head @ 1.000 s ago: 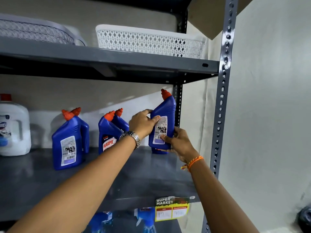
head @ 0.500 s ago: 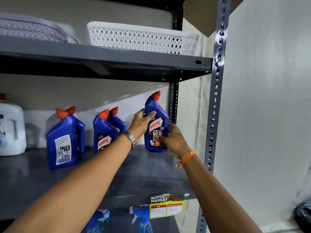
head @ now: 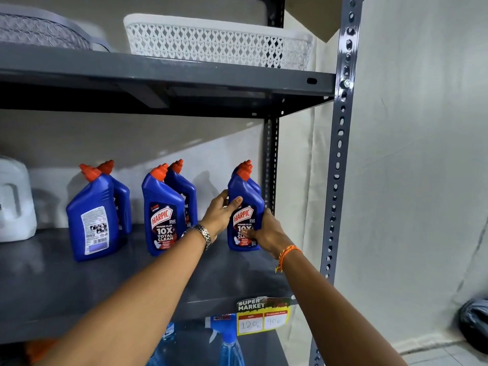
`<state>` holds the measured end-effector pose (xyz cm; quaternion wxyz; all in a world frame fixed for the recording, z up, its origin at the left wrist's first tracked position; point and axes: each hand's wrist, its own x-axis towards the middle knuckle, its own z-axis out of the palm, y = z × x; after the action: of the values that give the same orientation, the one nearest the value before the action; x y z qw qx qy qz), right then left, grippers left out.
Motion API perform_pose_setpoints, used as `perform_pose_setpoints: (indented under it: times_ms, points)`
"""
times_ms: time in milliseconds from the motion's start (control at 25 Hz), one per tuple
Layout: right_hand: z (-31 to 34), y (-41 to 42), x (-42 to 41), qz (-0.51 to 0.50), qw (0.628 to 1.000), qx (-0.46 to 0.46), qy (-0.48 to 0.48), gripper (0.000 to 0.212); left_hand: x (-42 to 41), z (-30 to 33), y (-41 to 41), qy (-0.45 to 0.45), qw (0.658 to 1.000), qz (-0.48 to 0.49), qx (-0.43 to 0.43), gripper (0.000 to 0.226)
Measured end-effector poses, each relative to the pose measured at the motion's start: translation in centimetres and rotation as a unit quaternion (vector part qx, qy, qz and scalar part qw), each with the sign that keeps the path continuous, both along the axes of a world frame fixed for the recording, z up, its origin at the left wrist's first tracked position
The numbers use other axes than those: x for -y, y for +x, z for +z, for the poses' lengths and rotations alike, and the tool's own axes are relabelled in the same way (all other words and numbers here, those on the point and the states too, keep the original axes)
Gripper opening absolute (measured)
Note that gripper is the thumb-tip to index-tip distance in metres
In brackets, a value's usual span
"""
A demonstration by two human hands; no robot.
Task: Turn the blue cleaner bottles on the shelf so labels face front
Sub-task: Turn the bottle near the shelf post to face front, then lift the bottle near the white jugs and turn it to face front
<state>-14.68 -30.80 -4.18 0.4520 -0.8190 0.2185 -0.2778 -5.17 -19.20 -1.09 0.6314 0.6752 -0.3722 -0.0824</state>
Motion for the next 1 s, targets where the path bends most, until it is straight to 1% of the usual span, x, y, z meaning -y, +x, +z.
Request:
perform_pose_setpoints:
  times_ms: [80, 160, 240, 320, 360, 440, 520, 560, 600, 640, 680, 720, 760, 800, 840, 920, 960, 1000]
  points:
    - [-0.1, 0.1, 0.2, 0.002, 1.0, -0.002, -0.001, 0.066, -0.1, 0.1, -0.2, 0.01, 1.0, 0.013, 0.007, 0.043]
    - [0.0, 0.1, 0.0, -0.003, 1.0, -0.008, 0.006, 0.066, -0.1, 0.5, -0.6, 0.038, 0.998, 0.048, 0.026, 0.044]
    - [0.2, -0.3, -0.1, -0.005, 1.0, -0.021, 0.004, 0.064, -1.0, 1.1, -1.4, 0.069, 0.989, 0.107, 0.068, 0.044]
    - [0.8, -1.2, 0.0, -0.013, 1.0, -0.009, 0.006, 0.063, -3.8, 2.2, -2.1, 0.058, 0.979, 0.154, 0.117, 0.04]
    - [1.3, -1.8, -0.1, -0.024, 1.0, 0.012, 0.01, 0.064, -5.9, 2.7, -2.2, 0.032, 0.979, 0.155, 0.129, 0.036]
    - [2.7, -2.9, -1.4, -0.067, 0.995, 0.074, 0.004, 0.061, -11.2, 3.2, -1.8, -0.042, 0.982, 0.14, 0.121, 0.028]
    - [4.2, -3.4, -5.0, -0.112, 0.976, 0.18, -0.058, 0.055, -17.2, 3.3, -0.7, -0.108, 0.973, 0.176, 0.101, 0.025]
    - [4.8, -3.5, -7.4, -0.117, 0.956, 0.251, -0.101, 0.052, -19.6, 3.1, 0.3, -0.133, 0.964, 0.212, 0.085, 0.025]
    - [5.2, -3.0, -10.1, -0.1, 0.936, 0.312, -0.13, 0.05, -21.8, 2.7, 1.4, -0.157, 0.951, 0.258, 0.069, 0.026]
    - [5.2, -2.1, -12.9, -0.059, 0.924, 0.354, -0.135, 0.047, -23.5, 2.3, 2.6, -0.18, 0.933, 0.306, 0.055, 0.03]
    - [5.1, -1.0, -15.7, 0.002, 0.924, 0.365, -0.114, 0.043, -24.9, 1.9, 3.8, -0.194, 0.916, 0.348, 0.042, 0.034]
    - [4.7, 0.6, -18.2, 0.073, 0.933, 0.344, -0.075, 0.042, -25.8, 1.5, 5.0, -0.197, 0.904, 0.378, 0.032, 0.037]
    - [4.1, 2.4, -20.6, 0.14, 0.943, 0.298, -0.042, 0.042, -26.6, 1.1, 6.2, -0.187, 0.9, 0.393, 0.023, 0.041]
    - [3.5, 4.5, -22.7, 0.192, 0.951, 0.24, -0.02, 0.044, -27.2, 0.6, 7.4, -0.171, 0.902, 0.396, 0.014, 0.046]
    - [2.7, 6.8, -24.3, 0.216, 0.96, 0.179, -0.022, 0.048, -27.5, 0.1, 8.5, -0.152, 0.909, 0.388, 0.003, 0.051]
    - [1.6, 10.8, -26.1, 0.201, 0.974, 0.084, -0.061, 0.06, -27.8, -0.5, 10.3, -0.115, 0.931, 0.346, -0.014, 0.059]
    - [1.3, 12.4, -26.3, 0.18, 0.98, 0.044, -0.072, 0.066, -27.8, -0.7, 11.2, -0.098, 0.945, 0.313, -0.012, 0.058]
    - [1.1, 14.0, -26.4, 0.163, 0.985, 0.009, -0.059, 0.072, -28.1, -0.7, 11.9, -0.078, 0.955, 0.285, -0.003, 0.056]
